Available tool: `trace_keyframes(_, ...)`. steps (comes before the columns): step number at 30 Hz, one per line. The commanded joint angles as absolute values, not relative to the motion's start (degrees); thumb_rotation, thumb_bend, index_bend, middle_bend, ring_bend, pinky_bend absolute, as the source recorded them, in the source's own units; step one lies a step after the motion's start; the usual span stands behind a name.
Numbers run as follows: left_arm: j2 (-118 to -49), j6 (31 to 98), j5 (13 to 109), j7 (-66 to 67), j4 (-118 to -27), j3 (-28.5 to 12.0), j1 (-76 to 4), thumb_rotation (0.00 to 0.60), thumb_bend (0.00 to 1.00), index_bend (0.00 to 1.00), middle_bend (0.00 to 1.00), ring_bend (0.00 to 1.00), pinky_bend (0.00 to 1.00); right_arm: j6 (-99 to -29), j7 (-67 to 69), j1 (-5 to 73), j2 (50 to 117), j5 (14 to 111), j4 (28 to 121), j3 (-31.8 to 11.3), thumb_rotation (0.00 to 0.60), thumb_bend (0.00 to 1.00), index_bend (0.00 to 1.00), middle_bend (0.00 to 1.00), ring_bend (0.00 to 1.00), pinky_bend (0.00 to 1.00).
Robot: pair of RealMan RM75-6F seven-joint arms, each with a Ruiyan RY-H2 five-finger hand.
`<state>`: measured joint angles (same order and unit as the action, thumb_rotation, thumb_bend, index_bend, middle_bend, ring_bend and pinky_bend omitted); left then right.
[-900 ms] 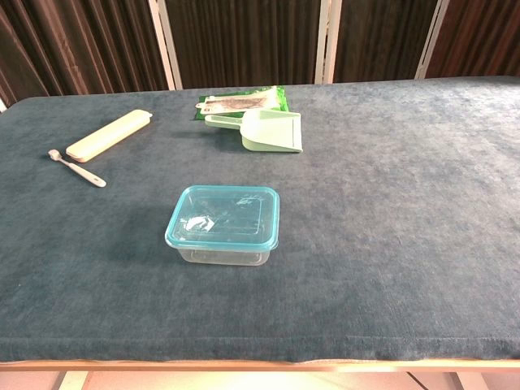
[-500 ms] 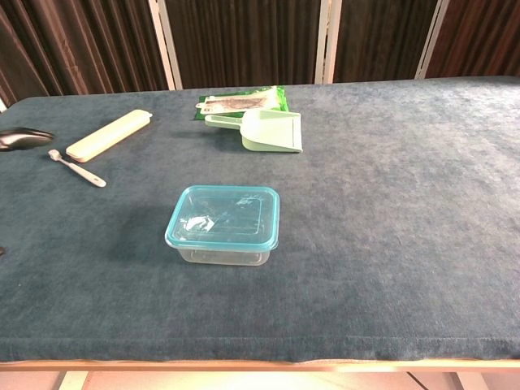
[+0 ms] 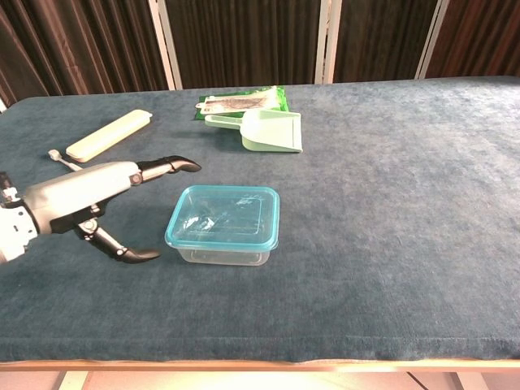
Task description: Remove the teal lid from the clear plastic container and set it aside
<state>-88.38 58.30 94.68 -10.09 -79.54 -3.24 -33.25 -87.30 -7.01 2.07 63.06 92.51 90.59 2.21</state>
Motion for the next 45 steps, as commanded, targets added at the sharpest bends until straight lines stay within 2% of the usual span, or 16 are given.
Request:
trace_keyframes(1, -90.9, 57.1, 92.7, -8.5, -78.0, -4.1, -34.6, 0.600, 0.22, 0.00, 0.00, 0.00, 0.00, -87.2, -6.9, 2.0, 62.9, 92.6, 90.7, 2.3, 0.600, 0.20, 0.00, 0.00, 0.00, 0.00)
trace_keyframes(9, -94.4, 54.5, 89.1, -3.2, -75.7, -5.4, -37.1, 0.600, 0.22, 0.00, 0.00, 0.00, 0.00, -85.8, -7.3, 2.1, 62.4, 92.5, 91.2, 2.7, 0.600, 0.20, 0.00, 0.00, 0.00, 0.00)
trace_keyframes(23, -94.8, 50.6, 83.7, 0.1, -75.6, -5.9, -39.7, 0.600, 0.22, 0.00, 0.00, 0.00, 0.00, -85.5, -6.3, 1.9, 61.7, 92.7, 91.5, 2.6, 0.600, 0.20, 0.00, 0.00, 0.00, 0.00)
trace_keyframes(27, -95.2, 50.5, 83.4, 0.7, -75.6, -5.7, -40.2, 0.600, 0.22, 0.00, 0.06, 0.00, 0.01, -85.2, -6.3, 1.9, 61.7, 92.6, 91.5, 2.6, 0.600, 0.20, 0.00, 0.00, 0.00, 0.00)
trace_keyframes(29, -95.5, 50.5, 83.2, 1.0, -75.4, -5.6, -40.4, 0.600, 0.22, 0.00, 0.12, 0.01, 0.04, -85.1, -6.3, 1.9, 61.7, 92.6, 91.5, 2.6, 0.600, 0.20, 0.00, 0.00, 0.00, 0.00)
trace_keyframes(37, -96.7, 50.0, 82.0, 2.8, -74.6, -5.3, -41.2, 0.600, 0.23, 0.00, 0.38, 0.23, 0.23, -84.9, -6.4, 2.0, 61.7, 93.0, 91.5, 2.6, 0.600, 0.20, 0.00, 0.00, 0.00, 0.00)
trace_keyframes(43, -97.4, 52.9, 82.4, 3.6, -75.5, -4.5, -40.1, 0.600, 0.25, 0.00, 0.60, 0.44, 0.56, -84.7, -6.9, 2.6, 62.4, 94.3, 91.1, 2.6, 0.600, 0.20, 0.00, 0.00, 0.00, 0.00)
trace_keyframes(45, -97.9, 54.2, 82.7, 4.4, -76.1, -4.1, -39.6, 0.600, 0.25, 0.00, 0.65, 0.50, 0.64, -83.5, -7.8, 3.8, 63.0, 95.4, 91.0, 2.4, 0.600, 0.20, 0.00, 0.00, 0.00, 0.00)
